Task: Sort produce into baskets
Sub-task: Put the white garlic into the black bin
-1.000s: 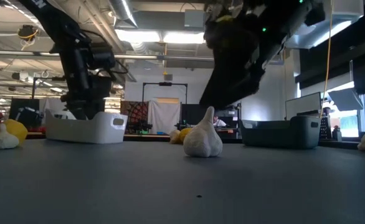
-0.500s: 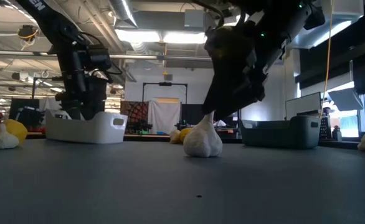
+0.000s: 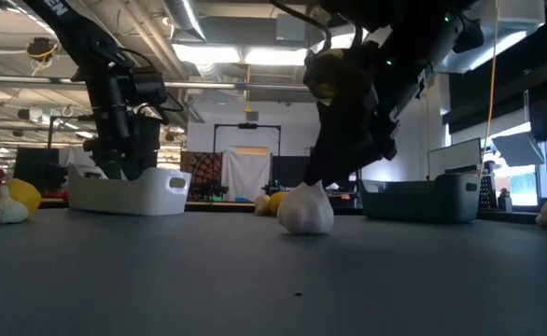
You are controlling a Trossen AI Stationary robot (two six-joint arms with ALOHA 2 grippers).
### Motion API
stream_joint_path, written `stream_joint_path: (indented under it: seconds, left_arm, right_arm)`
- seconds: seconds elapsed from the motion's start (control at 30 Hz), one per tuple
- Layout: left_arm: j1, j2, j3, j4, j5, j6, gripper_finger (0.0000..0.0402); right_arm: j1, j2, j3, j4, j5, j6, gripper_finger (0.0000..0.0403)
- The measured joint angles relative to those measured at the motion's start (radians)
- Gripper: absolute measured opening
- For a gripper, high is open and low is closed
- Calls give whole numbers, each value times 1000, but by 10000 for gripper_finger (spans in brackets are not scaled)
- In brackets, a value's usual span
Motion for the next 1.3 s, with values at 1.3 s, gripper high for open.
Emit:
stream_joint_path:
  seconds: [1.3]
  left_arm:
    - [-3, 1, 0, 2, 1, 2, 347]
  right_arm:
    - [260, -413, 5, -358, 54, -30, 16]
